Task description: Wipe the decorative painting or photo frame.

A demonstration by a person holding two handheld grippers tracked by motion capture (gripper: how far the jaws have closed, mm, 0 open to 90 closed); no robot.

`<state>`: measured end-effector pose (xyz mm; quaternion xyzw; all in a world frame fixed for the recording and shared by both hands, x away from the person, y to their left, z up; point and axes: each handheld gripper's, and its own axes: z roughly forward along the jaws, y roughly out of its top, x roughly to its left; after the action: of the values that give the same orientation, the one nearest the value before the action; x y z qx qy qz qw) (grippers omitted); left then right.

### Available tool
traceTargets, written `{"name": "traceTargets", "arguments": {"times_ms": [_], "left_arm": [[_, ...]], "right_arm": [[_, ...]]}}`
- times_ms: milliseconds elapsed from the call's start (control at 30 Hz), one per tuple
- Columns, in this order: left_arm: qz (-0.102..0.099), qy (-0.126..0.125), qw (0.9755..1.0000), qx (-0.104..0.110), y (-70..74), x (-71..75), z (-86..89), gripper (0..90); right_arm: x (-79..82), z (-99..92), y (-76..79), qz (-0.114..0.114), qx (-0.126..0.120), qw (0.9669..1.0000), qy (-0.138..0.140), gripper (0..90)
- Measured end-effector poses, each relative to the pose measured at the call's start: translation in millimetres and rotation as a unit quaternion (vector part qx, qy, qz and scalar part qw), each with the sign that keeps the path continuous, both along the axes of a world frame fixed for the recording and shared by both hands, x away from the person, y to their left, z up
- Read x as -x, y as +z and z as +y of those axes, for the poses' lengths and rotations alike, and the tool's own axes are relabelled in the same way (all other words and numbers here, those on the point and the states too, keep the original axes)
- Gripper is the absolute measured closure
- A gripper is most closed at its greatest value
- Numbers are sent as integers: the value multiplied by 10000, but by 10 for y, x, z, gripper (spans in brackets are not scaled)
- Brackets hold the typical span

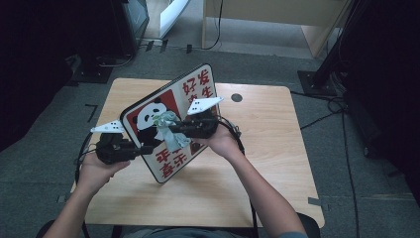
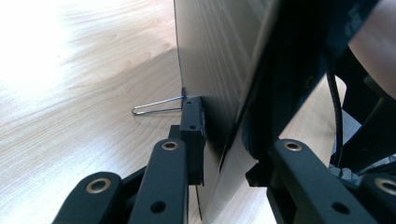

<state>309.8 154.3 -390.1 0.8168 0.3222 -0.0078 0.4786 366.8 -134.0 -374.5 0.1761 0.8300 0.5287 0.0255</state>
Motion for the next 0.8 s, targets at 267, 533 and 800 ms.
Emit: {"name": "traceTargets", "arguments": {"times_ms": [267,533,800], "left_arm": [[-6,-10,10000,-4,0,-4,1,746],[5,-13,10000,16,-3,-1,0,744],[22,-34,10000,29,-5,-4,2,741]], "right_arm": [[-14,-33,-106,132,-63,9998,96,828],[-3,-55,-197,147,-63,9998,117,828],[38,-57,-265,153,104,9998,52,826]]}}
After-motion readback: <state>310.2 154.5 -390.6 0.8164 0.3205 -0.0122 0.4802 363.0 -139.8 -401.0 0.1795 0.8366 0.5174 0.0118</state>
